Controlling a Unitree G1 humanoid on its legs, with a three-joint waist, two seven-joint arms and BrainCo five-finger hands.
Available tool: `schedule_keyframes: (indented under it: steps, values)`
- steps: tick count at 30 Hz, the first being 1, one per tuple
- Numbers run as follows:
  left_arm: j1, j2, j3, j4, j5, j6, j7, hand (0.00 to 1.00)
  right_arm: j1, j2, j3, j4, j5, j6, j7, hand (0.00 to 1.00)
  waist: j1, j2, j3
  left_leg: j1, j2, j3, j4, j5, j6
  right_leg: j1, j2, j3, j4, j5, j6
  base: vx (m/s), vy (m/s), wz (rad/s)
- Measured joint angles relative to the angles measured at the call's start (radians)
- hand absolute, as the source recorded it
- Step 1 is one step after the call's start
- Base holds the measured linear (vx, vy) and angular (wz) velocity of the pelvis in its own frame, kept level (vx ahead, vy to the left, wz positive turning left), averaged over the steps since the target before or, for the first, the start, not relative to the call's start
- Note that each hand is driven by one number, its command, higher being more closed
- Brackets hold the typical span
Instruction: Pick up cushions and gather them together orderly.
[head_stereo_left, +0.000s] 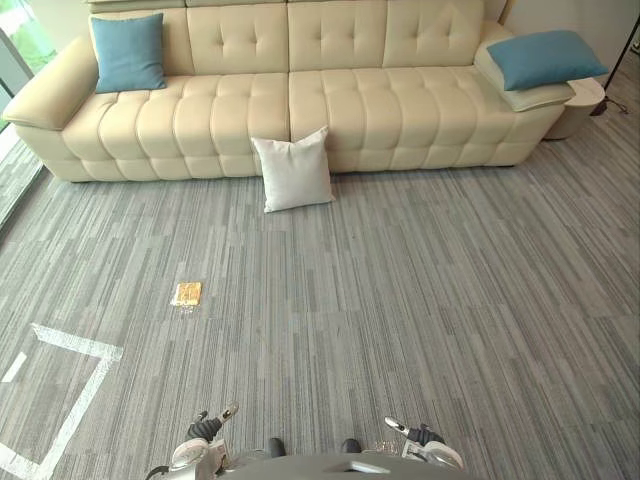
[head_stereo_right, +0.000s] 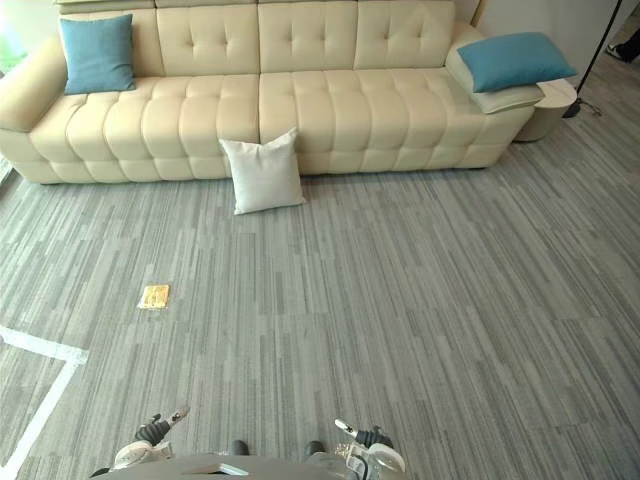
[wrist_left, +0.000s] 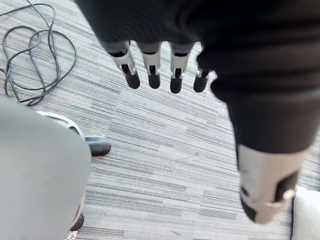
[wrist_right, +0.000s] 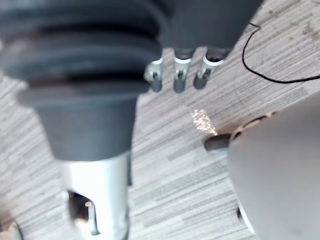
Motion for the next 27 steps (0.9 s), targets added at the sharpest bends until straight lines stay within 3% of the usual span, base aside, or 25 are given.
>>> schedule_keyframes:
  steps: [2, 5, 6, 7, 8, 9, 10, 12, 15, 17, 18, 19, 20, 21, 22, 23, 24, 25, 27]
  values:
    - [-0.001, 0.005, -0.002, -0.002, 0.0, 0.0, 0.0, 0.0, -0.001, -0.003, 0.016, -0.001, 0.0, 0.0, 0.0, 0.0, 0.006, -0.002, 0.0, -0.015, -0.001, 0.003, 0.0, -0.007, 0.002, -0.033, -0.006, 0.002, 0.039, -0.022, 0.006, 0.0, 0.0, 0.0]
    - [-0.003, 0.014, -0.024, -0.006, -0.003, -0.002, 0.001, 0.0, -0.012, -0.006, 0.024, -0.002, 0.0, 0.0, 0.0, 0.0, 0.007, -0.014, 0.009, -0.026, -0.017, 0.001, 0.001, -0.033, 0.014, -0.107, -0.043, 0.002, 0.189, -0.111, 0.025, 0.06, 0.053, 0.08]
    - [-0.003, 0.024, -0.046, -0.006, -0.003, -0.003, 0.001, 0.0, -0.01, -0.006, 0.025, -0.005, 0.0, 0.0, 0.001, 0.0, 0.006, -0.021, 0.011, -0.017, -0.033, 0.001, 0.001, -0.048, 0.022, -0.134, -0.074, 0.0, 0.281, -0.159, 0.044, 0.09, 0.077, 0.16]
    - [-0.007, 0.027, -0.056, -0.007, -0.003, -0.003, 0.002, 0.0, -0.009, -0.006, 0.026, -0.01, 0.0, 0.0, 0.0, 0.0, 0.006, -0.026, 0.016, -0.007, -0.039, -0.002, 0.001, -0.059, 0.028, -0.148, -0.09, -0.001, 0.339, -0.179, 0.05, 0.13, 0.092, 0.1]
    - [-0.014, 0.027, -0.06, -0.006, -0.002, -0.003, 0.004, 0.0, -0.007, -0.005, 0.027, -0.036, 0.0, 0.0, 0.0, 0.0, 0.013, -0.021, 0.02, 0.001, -0.04, -0.003, 0.016, -0.074, 0.029, -0.217, -0.113, 0.0, 0.496, -0.185, 0.052, 0.23, 0.134, 0.1]
    - [-0.023, 0.028, -0.059, -0.007, -0.002, -0.002, 0.003, 0.0, -0.007, -0.001, 0.027, -0.073, 0.001, -0.004, 0.0, 0.0, 0.012, -0.021, 0.037, -0.001, -0.032, -0.011, 0.087, -0.115, 0.036, -0.285, -0.143, 0.002, 0.67, -0.173, 0.029, 0.2, 0.118, 0.11]
    - [-0.026, 0.03, -0.059, -0.008, -0.002, -0.002, 0.003, 0.0, -0.005, 0.003, 0.03, -0.084, 0.002, -0.006, 0.0, 0.0, 0.01, -0.026, 0.044, -0.004, -0.028, -0.017, 0.117, -0.132, 0.041, -0.306, -0.149, 0.005, 0.723, -0.167, 0.019, 0.28, 0.101, 0.31]
    - [-0.041, 0.043, -0.056, -0.013, -0.002, 0.001, 0.004, 0.0, 0.002, 0.009, 0.052, -0.112, 0.008, -0.012, 0.0, 0.0, 0.008, -0.034, 0.058, -0.011, 0.008, -0.041, 0.235, -0.227, 0.039, -0.388, -0.148, 0.002, 0.889, -0.226, 0.012, 0.26, 0.036, 0.26]
    - [-0.043, 0.038, -0.06, -0.01, -0.002, 0.004, 0.006, 0.0, -0.016, 0.01, 0.062, -0.118, 0.027, -0.022, 0.0, 0.0, 0.0, -0.03, 0.06, 0.03, 0.037, -0.043, 0.222, -0.261, 0.022, -0.488, -0.112, -0.022, 0.847, -0.277, 0.019, 0.38, 0.001, 0.02]
    - [-0.049, 0.036, -0.08, -0.006, -0.005, 0.005, 0.006, 0.0, -0.04, 0.001, 0.063, -0.114, 0.044, -0.021, -0.001, 0.0, -0.017, -0.013, 0.071, 0.077, 0.064, -0.04, 0.169, -0.262, 0.005, -0.542, -0.067, -0.073, 0.682, -0.24, -0.002, 0.42, -0.039, 0.04]
    - [-0.055, 0.034, -0.091, -0.005, -0.009, 0.007, 0.006, 0.0, -0.049, 0.0, 0.063, -0.118, 0.047, -0.022, 0.0, 0.0, -0.026, -0.001, 0.079, 0.112, 0.084, -0.039, 0.136, -0.26, -0.011, -0.565, -0.024, -0.085, 0.531, -0.166, -0.014, 0.65, -0.102, 0.19]
    - [-0.066, 0.036, -0.101, -0.004, -0.01, 0.008, 0.006, 0.0, -0.053, 0.002, 0.065, -0.118, 0.05, -0.023, 0.0, 0.0, -0.039, -0.007, 0.084, 0.136, 0.089, -0.056, 0.123, -0.258, -0.021, -0.587, 0.004, -0.072, 0.363, -0.069, -0.013, 0.69, -0.13, 0.29]
    - [-0.072, 0.036, -0.105, -0.004, -0.01, 0.008, 0.006, 0.0, -0.055, 0.002, 0.064, -0.118, 0.05, -0.022, 0.0, 0.0, -0.045, -0.013, 0.089, 0.148, 0.087, -0.064, 0.123, -0.258, -0.023, -0.589, 0.011, -0.062, 0.307, -0.03, -0.01, 0.63, -0.177, 0.6]
    - [-0.077, 0.036, -0.116, -0.004, -0.01, 0.008, 0.005, 0.0, -0.051, 0.002, 0.064, -0.118, 0.049, -0.022, 0.0, 0.0, -0.054, -0.031, 0.095, 0.18, 0.071, -0.095, 0.122, -0.266, -0.05, -0.581, 0.012, -0.011, 0.21, 0.037, -0.006, 0.65, -0.22, 0.67]
    - [-0.081, 0.027, -0.113, -0.005, -0.01, 0.007, 0.004, 0.0, -0.043, -0.002, 0.055, -0.118, 0.05, -0.021, 0.0, 0.0, -0.056, -0.034, 0.093, 0.222, 0.073, -0.118, 0.122, -0.277, -0.071, -0.578, 0.013, 0.034, 0.229, 0.172, -0.07, 0.65, -0.234, 0.61]
    - [-0.089, 0.012, -0.105, -0.004, -0.01, 0.006, 0.003, 0.0, -0.046, -0.009, 0.044, -0.125, 0.05, -0.023, 0.001, 0.0, -0.059, -0.015, 0.103, 0.234, 0.088, -0.117, 0.13, -0.272, -0.081, -0.594, 0.014, 0.028, 0.292, 0.185, -0.09, 0.62, -0.267, 0.36]
    - [-0.103, -0.014, -0.093, -0.005, -0.009, 0.005, 0.004, 0.0, -0.055, -0.018, 0.02, -0.14, 0.05, -0.027, 0.001, 0.0, -0.063, 0.022, 0.114, 0.223, 0.113, -0.114, 0.166, -0.244, -0.119, -0.623, 0.017, 0.013, 0.392, 0.095, -0.104, 0.57, -0.315, 0.18]
    - [-0.109, -0.031, -0.089, -0.006, -0.01, 0.004, 0.004, 0.0, -0.056, -0.019, 0.001, -0.154, 0.05, -0.028, 0.001, 0.0, -0.067, 0.037, 0.121, 0.209, 0.129, -0.113, 0.215, -0.202, -0.131, -0.628, 0.017, -0.001, 0.452, 0.042, -0.108, 0.55, -0.329, 0.14]
    - [-0.107, -0.053, -0.073, -0.006, -0.018, 0.004, 0.003, 0.0, -0.051, -0.013, -0.006, -0.158, 0.049, -0.021, 0.001, 0.0, -0.08, 0.042, 0.121, 0.153, 0.164, -0.129, 0.393, -0.088, -0.149, -0.59, 0.023, -0.016, 0.51, -0.056, -0.126, 0.51, -0.293, 0.16]
